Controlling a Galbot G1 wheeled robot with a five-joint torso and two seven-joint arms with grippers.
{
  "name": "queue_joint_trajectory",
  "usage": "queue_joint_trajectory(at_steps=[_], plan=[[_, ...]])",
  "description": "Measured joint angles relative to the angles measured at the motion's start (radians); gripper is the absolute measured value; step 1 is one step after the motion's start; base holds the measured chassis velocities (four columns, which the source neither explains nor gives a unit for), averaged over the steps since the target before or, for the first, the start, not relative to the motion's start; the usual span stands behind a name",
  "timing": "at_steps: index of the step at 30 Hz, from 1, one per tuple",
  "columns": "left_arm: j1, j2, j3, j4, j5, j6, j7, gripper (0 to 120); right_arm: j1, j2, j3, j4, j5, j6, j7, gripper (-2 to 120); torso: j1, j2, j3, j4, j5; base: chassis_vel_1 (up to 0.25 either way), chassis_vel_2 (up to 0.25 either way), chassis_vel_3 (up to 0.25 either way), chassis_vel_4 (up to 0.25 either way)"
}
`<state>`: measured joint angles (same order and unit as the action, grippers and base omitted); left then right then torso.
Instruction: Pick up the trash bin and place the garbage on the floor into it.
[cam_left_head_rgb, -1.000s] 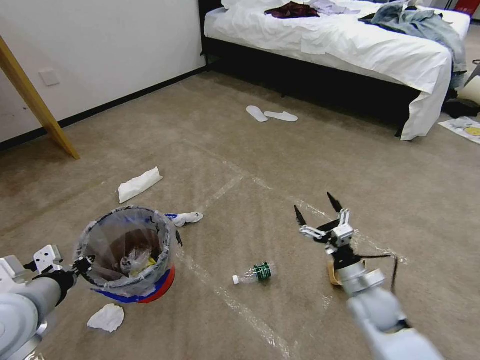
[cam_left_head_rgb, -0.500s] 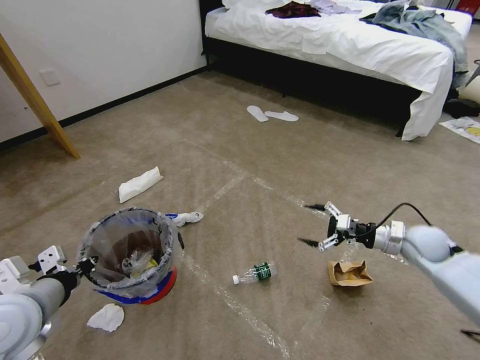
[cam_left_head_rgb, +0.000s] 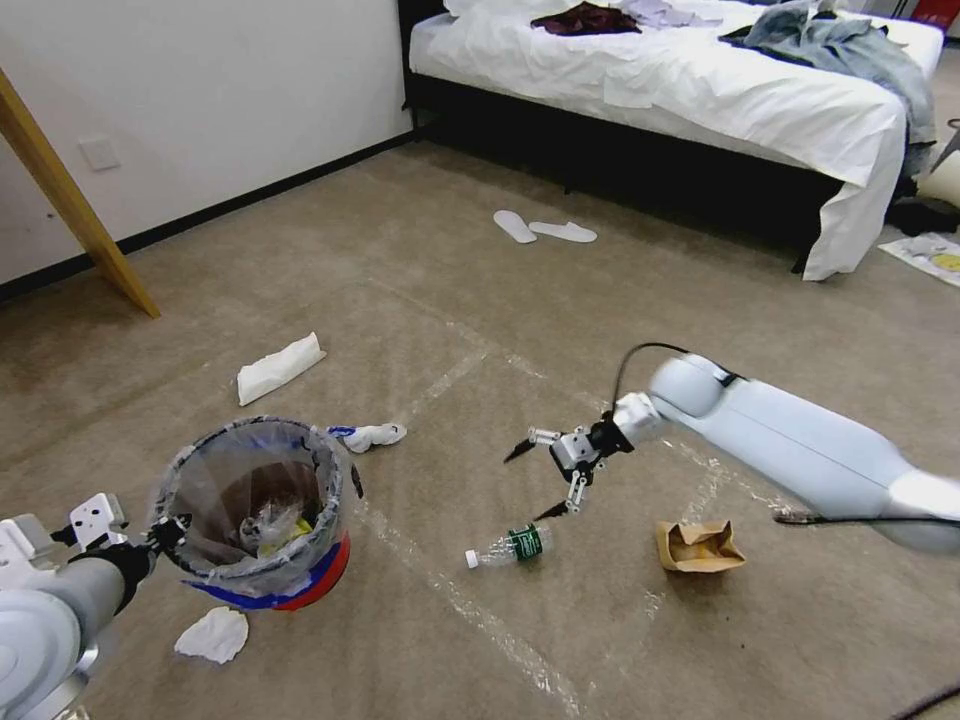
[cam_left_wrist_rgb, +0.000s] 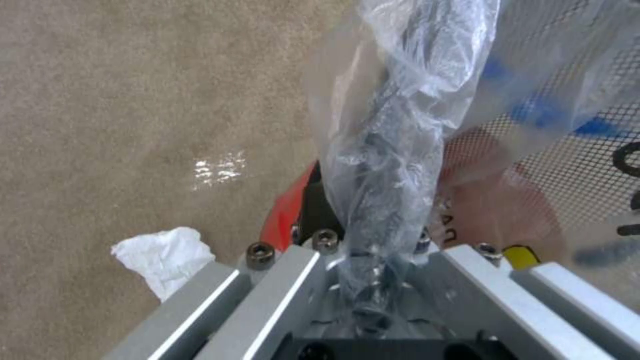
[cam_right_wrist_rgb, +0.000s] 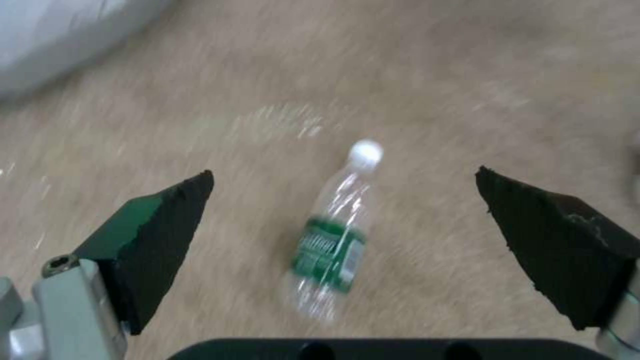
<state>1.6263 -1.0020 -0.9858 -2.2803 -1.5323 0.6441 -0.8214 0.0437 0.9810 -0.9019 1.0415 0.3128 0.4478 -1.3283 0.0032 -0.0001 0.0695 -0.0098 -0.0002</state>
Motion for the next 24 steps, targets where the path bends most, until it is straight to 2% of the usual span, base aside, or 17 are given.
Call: queue_joint_trajectory(at_steps=[7, 9, 10, 11, 15, 20, 24], plan=[[-0.001, -0.015, 0.006, 0.003, 0.016, 0.000, 0.004, 0, 0.053, 0.099, -0.105, -0.052, -0.008, -0.005, -0.021, 100, 0.000, 0.000, 0.000, 0.0000, -0.0002, 0.000, 0.000, 0.000, 0.000], [-0.001, -0.021, 0.007, 0.004, 0.022, 0.000, 0.006, 0, 0.062, 0.179, -0.148, -0.089, -0.001, -0.016, 0.002, 100, 0.000, 0.000, 0.000, -0.0001, -0.0001, 0.000, 0.000, 0.000, 0.000], [-0.001, -0.021, 0.007, 0.004, 0.022, 0.000, 0.006, 0, 0.062, 0.179, -0.148, -0.089, -0.001, -0.016, 0.002, 100, 0.000, 0.000, 0.000, -0.0001, -0.0001, 0.000, 0.000, 0.000, 0.000], [-0.002, -0.021, 0.007, 0.005, 0.022, 0.000, 0.007, 0, 0.061, 0.242, -0.165, -0.135, -0.030, -0.011, 0.009, 100, 0.000, 0.000, 0.000, 0.0007, 0.0001, 0.000, 0.000, 0.000, 0.000], [-0.003, -0.018, 0.004, 0.007, 0.020, 0.000, 0.007, 0, 0.054, 0.297, -0.181, -0.205, -0.067, 0.001, -0.007, 100, 0.000, 0.000, 0.000, 0.0004, 0.0000, 0.000, 0.000, 0.000, 0.000], [-0.003, -0.017, 0.002, 0.007, 0.018, 0.000, 0.007, 0, 0.041, 0.308, -0.195, -0.239, -0.093, 0.008, -0.010, 100, 0.000, 0.000, 0.000, 0.0001, 0.0000, 0.000, 0.000, 0.000, 0.000], [-0.006, -0.022, 0.004, 0.007, 0.021, -0.001, 0.007, 0, 0.002, 0.282, -0.203, -0.243, -0.088, 0.005, 0.003, 100, 0.000, 0.000, 0.000, 0.0000, 0.0001, 0.000, 0.000, 0.000, 0.000]])
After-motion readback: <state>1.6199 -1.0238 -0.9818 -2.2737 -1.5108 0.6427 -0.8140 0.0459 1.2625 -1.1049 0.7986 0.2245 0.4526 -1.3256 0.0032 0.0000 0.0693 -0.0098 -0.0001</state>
